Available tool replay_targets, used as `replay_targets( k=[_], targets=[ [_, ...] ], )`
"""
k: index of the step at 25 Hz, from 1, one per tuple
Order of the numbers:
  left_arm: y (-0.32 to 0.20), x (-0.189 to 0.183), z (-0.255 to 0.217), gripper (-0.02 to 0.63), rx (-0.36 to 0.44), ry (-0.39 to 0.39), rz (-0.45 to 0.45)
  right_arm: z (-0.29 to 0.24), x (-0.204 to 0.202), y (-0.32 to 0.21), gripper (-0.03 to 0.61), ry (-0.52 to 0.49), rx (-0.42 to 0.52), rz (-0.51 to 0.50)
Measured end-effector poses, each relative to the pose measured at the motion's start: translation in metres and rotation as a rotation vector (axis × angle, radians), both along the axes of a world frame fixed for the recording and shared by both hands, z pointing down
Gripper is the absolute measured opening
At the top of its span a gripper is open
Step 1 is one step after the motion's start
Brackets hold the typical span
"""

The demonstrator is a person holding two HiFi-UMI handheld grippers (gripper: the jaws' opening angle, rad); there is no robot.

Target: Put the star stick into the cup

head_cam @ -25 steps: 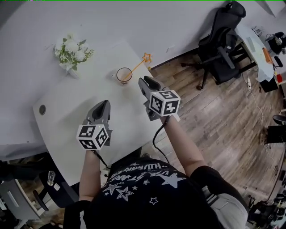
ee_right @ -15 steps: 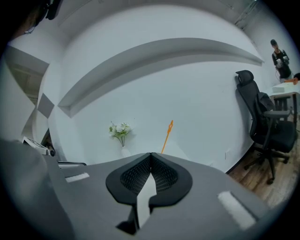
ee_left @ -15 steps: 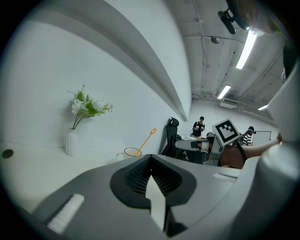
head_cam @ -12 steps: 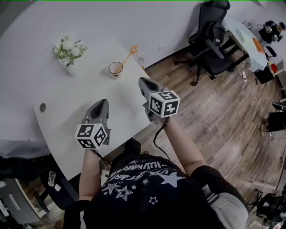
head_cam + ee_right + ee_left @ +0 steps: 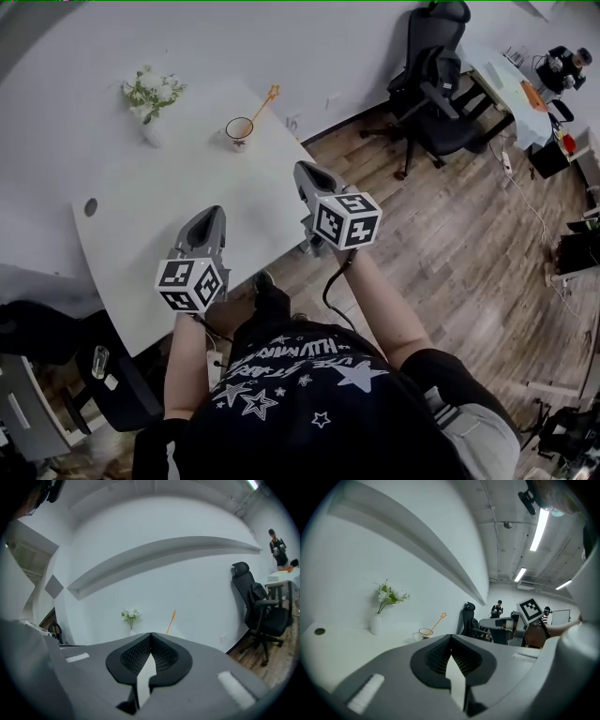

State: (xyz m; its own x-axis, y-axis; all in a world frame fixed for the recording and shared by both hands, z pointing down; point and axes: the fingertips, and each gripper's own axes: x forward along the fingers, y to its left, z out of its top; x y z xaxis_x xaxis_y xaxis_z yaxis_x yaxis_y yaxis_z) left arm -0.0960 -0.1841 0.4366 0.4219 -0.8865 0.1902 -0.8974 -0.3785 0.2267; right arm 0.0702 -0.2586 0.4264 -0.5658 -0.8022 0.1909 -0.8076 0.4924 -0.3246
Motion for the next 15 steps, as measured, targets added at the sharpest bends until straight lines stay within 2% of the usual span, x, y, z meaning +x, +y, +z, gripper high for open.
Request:
replay_targets(
  k=[15],
  targets=[
    [0.075, 0.011, -0.004, 0.005, 0.026, 0.004, -0.05, 0.001, 0.006, 0.077, 0.014, 0.028, 0.01, -0.086]
  ],
)
